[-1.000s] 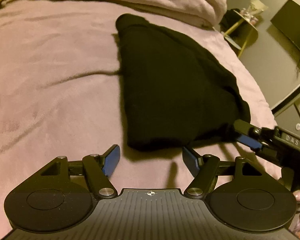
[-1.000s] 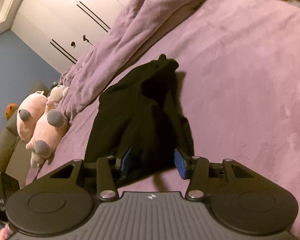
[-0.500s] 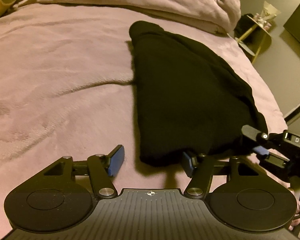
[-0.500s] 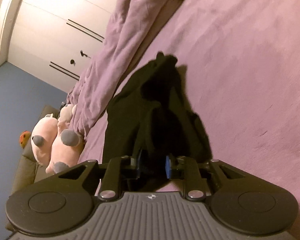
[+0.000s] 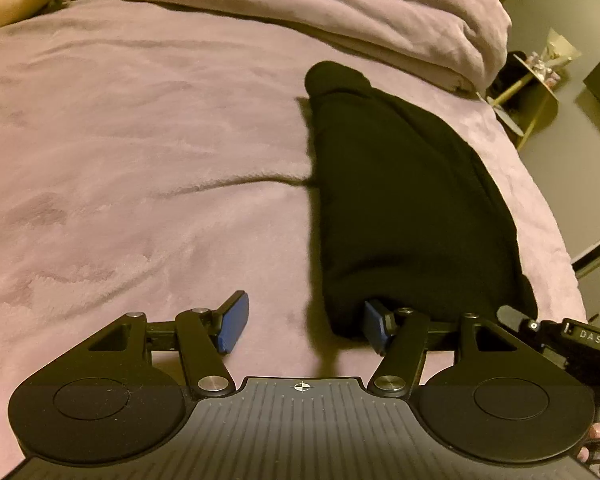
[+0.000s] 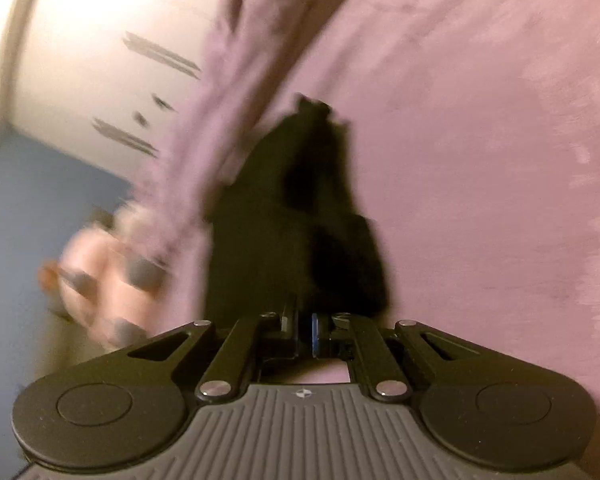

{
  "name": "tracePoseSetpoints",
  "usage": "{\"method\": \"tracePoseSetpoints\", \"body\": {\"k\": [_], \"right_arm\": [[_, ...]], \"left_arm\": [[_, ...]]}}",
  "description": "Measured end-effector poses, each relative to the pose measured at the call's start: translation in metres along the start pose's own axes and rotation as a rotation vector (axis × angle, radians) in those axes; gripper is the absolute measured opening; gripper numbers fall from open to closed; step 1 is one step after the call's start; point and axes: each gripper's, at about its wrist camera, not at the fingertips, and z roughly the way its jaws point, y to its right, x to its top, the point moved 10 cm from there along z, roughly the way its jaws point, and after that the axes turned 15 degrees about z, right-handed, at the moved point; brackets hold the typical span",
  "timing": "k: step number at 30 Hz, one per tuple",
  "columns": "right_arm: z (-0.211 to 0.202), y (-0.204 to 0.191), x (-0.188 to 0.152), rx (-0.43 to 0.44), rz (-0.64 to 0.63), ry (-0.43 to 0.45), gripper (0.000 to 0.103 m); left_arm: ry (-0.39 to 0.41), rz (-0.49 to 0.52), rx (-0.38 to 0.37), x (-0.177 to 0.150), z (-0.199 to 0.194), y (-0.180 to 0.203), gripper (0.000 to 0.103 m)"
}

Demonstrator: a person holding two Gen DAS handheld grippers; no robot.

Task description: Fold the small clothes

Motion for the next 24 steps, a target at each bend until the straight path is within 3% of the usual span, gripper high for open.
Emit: {"method": "tracePoseSetpoints", "body": {"k": [17, 24], "right_arm": [[-0.007, -0.011, -0.003, -0.118, -0.188, 0.063, 0.005], [-0.011, -0.021, -0.007, -0.217, -0.346, 0.090, 0.007]], "left_arm": [[-0.023, 0.008, 0.026, -0.005, -0.001, -0.001, 0.066], [-0.006, 0.002, 0.050, -0.005, -0.021, -0.008, 0.065]]}}
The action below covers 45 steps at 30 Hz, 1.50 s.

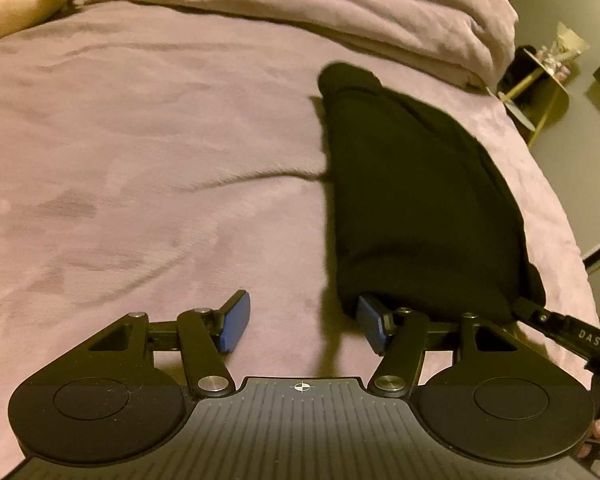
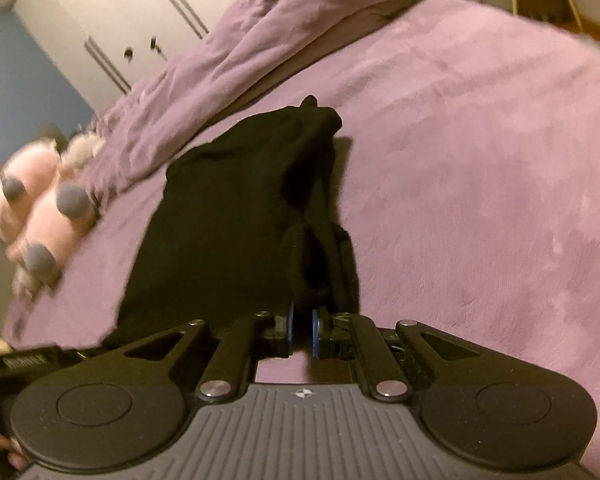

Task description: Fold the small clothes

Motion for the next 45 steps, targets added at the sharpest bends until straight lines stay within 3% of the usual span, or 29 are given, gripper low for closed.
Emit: {"method": "tracePoseSetpoints", "body": {"k": [3, 6, 10, 12, 16, 19, 22, 24, 25, 30, 37, 38, 39, 43, 45], "right_arm": [[-0.017, 0.000, 0.006, -0.019, -0.041, 0.051, 0.018], [-0.034, 0.004, 0.016, 0.000, -0.040, 0.097, 0.020], [-0.030, 0.002, 0.019, 0.014, -0.005, 0.085, 0.020], [-0.025, -0.003, 0.017, 0.020, -0.002, 0.070, 0.020], [-0.014, -0.009, 0.010, 0.003, -0.046, 0.039, 0.020], [-0.011, -0.003, 0.012, 0.007, -0.044, 0.014, 0.024], [-0.015, 0.001, 0.026, 0.113, 0.014, 0.021, 0.039], [-0.014, 0.002, 0.038, 0.189, 0.072, 0.021, 0.064], [-0.009, 0.003, 0.044, 0.214, 0.095, 0.008, 0.067], [0.039, 0.007, 0.062, 0.259, 0.196, -0.115, 0.067], [0.079, 0.000, 0.079, 0.319, 0.232, -0.170, 0.066], [0.083, -0.001, 0.081, 0.326, 0.238, -0.180, 0.059], [0.088, -0.003, 0.080, 0.328, 0.243, -0.192, 0.048], [0.105, -0.005, 0.077, 0.326, 0.284, -0.228, 0.032], [0.109, -0.009, 0.074, 0.316, 0.294, -0.234, 0.023]], "left_arm": [[0.050, -0.011, 0.038, 0.004, -0.021, -0.016, 0.065], [0.084, -0.056, -0.028, 0.011, -0.026, -0.020, 0.067], [0.058, -0.113, -0.147, 0.019, 0.001, -0.002, 0.065], [0.015, -0.126, -0.172, 0.018, 0.018, 0.009, 0.064], [-0.073, -0.067, -0.171, 0.002, 0.041, 0.021, 0.062], [-0.080, 0.011, -0.183, 0.001, 0.034, 0.021, 0.061], [-0.041, -0.028, -0.254, 0.011, 0.022, 0.014, 0.064], [0.017, -0.075, -0.290, 0.027, 0.018, 0.006, 0.066], [0.033, -0.092, -0.298, 0.033, 0.020, 0.005, 0.066], [0.058, -0.160, -0.378, 0.067, 0.060, 0.007, 0.068], [0.023, -0.193, -0.428, 0.079, 0.108, 0.016, 0.067], [0.030, -0.220, -0.437, 0.082, 0.111, 0.015, 0.067], [0.037, -0.244, -0.447, 0.084, 0.114, 0.014, 0.062], [0.026, -0.276, -0.446, 0.083, 0.122, 0.009, 0.033], [0.043, -0.290, -0.476, 0.085, 0.117, 0.006, 0.027]]}}
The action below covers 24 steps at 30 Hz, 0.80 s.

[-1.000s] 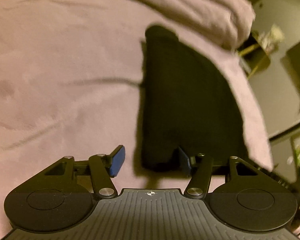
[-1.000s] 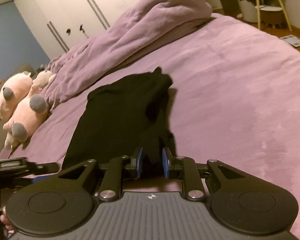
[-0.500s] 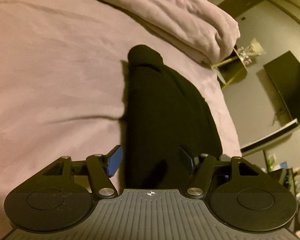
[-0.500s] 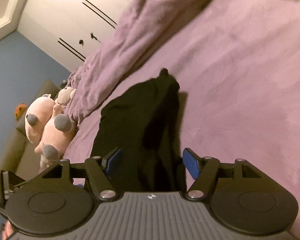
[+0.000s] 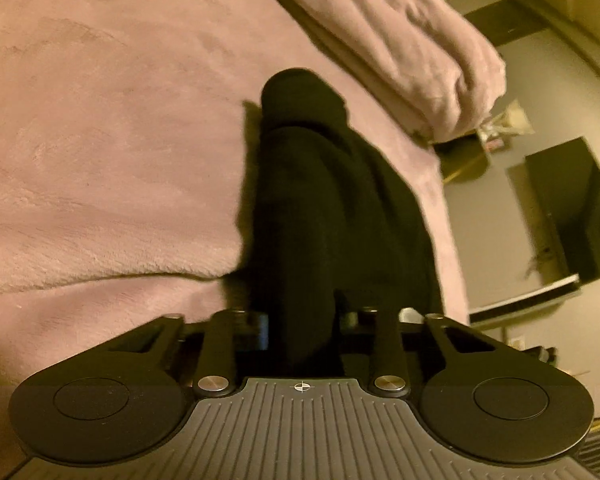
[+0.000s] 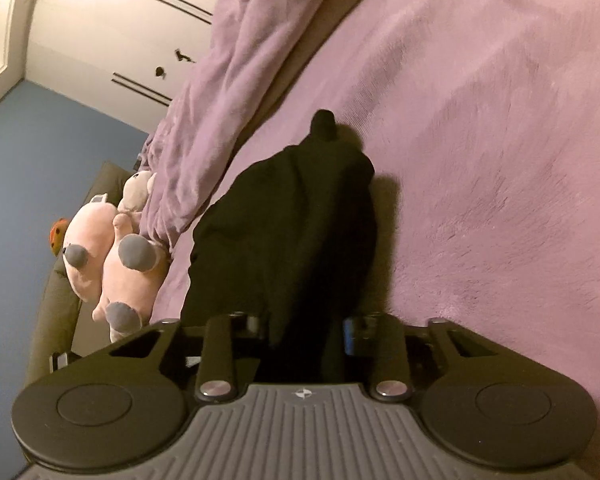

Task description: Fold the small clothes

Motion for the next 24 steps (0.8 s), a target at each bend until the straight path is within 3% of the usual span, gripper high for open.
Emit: {"method": "tracePoseSetpoints", "body": {"k": [3, 6, 11, 14, 15, 17, 19, 21, 24], "right_arm": [[0.000, -0.017, -0.009, 0.062, 0.012, -0.011, 0.022], [0.003, -0.038, -0.025, 0.128, 0.040, -0.056, 0.021], [0.020, -0.060, -0.077, 0.158, 0.047, -0.197, 0.021], [0.031, -0.062, -0.112, 0.116, -0.002, -0.260, 0.022], [0.033, -0.059, -0.120, 0.085, -0.020, -0.263, 0.028], [0.030, -0.051, -0.129, 0.023, -0.059, -0.226, 0.036], [0.017, -0.046, -0.135, 0.007, -0.078, -0.202, 0.043], [0.003, -0.043, -0.145, 0.022, -0.064, -0.212, 0.061], [-0.012, -0.039, -0.163, -0.017, -0.174, -0.194, 0.061]], "left_arm": [[0.030, -0.022, -0.032, 0.004, -0.018, 0.005, 0.026], [0.046, 0.005, -0.018, 0.006, -0.047, 0.011, 0.026], [0.007, -0.100, 0.045, -0.013, -0.106, -0.020, 0.026], [-0.007, -0.118, 0.123, -0.034, -0.129, -0.046, 0.033], [-0.009, -0.117, 0.149, -0.041, -0.134, -0.052, 0.036], [0.015, -0.088, 0.133, -0.051, -0.142, -0.052, 0.042], [0.024, -0.048, 0.108, -0.060, -0.150, -0.048, 0.059], [0.023, -0.001, 0.102, -0.069, -0.154, -0.047, 0.060], [-0.012, -0.024, 0.072, -0.087, -0.153, -0.049, 0.060]]}}
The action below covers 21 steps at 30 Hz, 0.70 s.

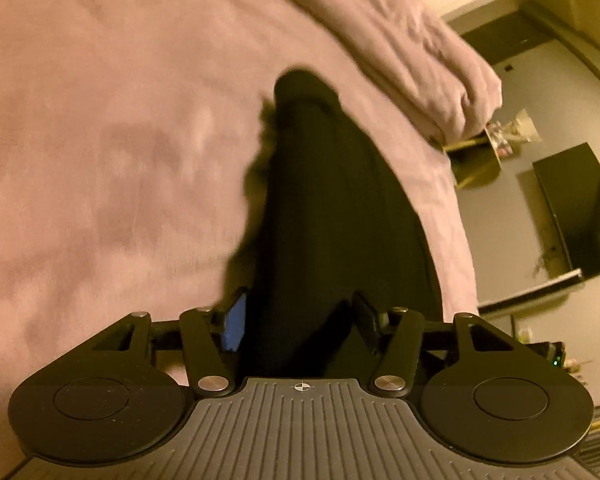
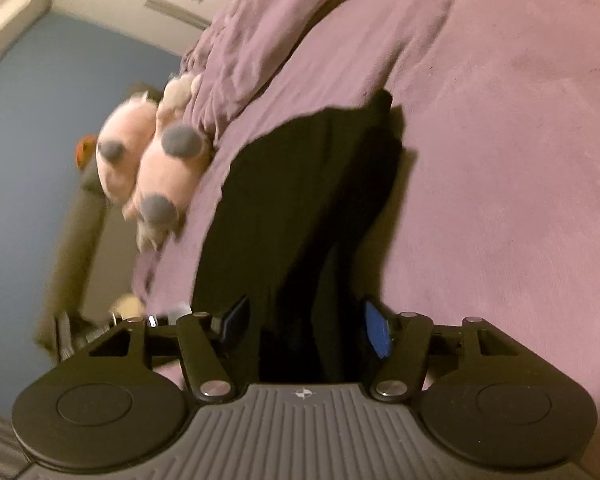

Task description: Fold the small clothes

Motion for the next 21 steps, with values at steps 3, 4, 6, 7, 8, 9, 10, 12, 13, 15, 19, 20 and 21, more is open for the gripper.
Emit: {"method": "tracePoseSetpoints", "body": {"k": [3, 4, 6, 7, 8, 9, 10, 12, 13, 15, 19, 20, 21], "right_arm": [[-0.001, -0.001, -0.014, -0.052, -0.070, 0.004, 0.061], [-0.001, -0.004, -0.016, -0.076, -0.094, 0.010, 0.059], [0.002, -0.007, -0.023, -0.097, -0.098, -0.013, 0.031], [0.000, -0.008, -0.023, -0.064, -0.047, -0.032, 0.030], [-0.003, -0.008, -0.021, -0.010, 0.019, -0.044, 0.028], [-0.009, -0.008, -0.017, 0.064, 0.099, -0.055, 0.027], [-0.015, -0.005, -0.015, 0.101, 0.146, -0.053, 0.027], [-0.021, 0.005, -0.013, 0.015, 0.111, -0.032, 0.029], [-0.022, 0.011, -0.013, -0.089, 0.044, -0.014, 0.032], [-0.029, 0.011, -0.011, -0.148, -0.024, 0.010, 0.039], [-0.053, -0.003, 0.015, -0.179, -0.052, 0.165, 0.053], [-0.057, -0.007, 0.024, -0.196, -0.061, 0.223, 0.053], [-0.056, -0.014, 0.033, -0.217, -0.087, 0.280, 0.053]], "left_arm": [[-0.021, 0.005, -0.021, -0.014, 0.002, 0.006, 0.052], [-0.023, 0.010, -0.019, -0.016, 0.003, 0.010, 0.041], [-0.020, -0.010, -0.032, -0.016, -0.002, 0.012, 0.034], [-0.012, -0.041, -0.057, -0.014, -0.005, 0.013, 0.032], [-0.007, -0.069, -0.086, -0.013, -0.009, 0.014, 0.032], [-0.012, -0.086, -0.108, -0.013, -0.011, 0.014, 0.031], [-0.027, -0.092, -0.117, -0.015, -0.011, 0.015, 0.031], [-0.083, -0.058, -0.070, -0.020, -0.011, 0.011, 0.033], [-0.107, -0.035, -0.027, -0.022, -0.014, 0.007, 0.041], [-0.116, 0.022, 0.082, -0.015, -0.020, 0.000, 0.054], [-0.032, 0.112, 0.188, 0.021, -0.031, 0.004, 0.061], [0.010, 0.120, 0.220, 0.037, -0.029, 0.005, 0.061], [0.048, 0.117, 0.249, 0.052, -0.024, 0.006, 0.061]]}}
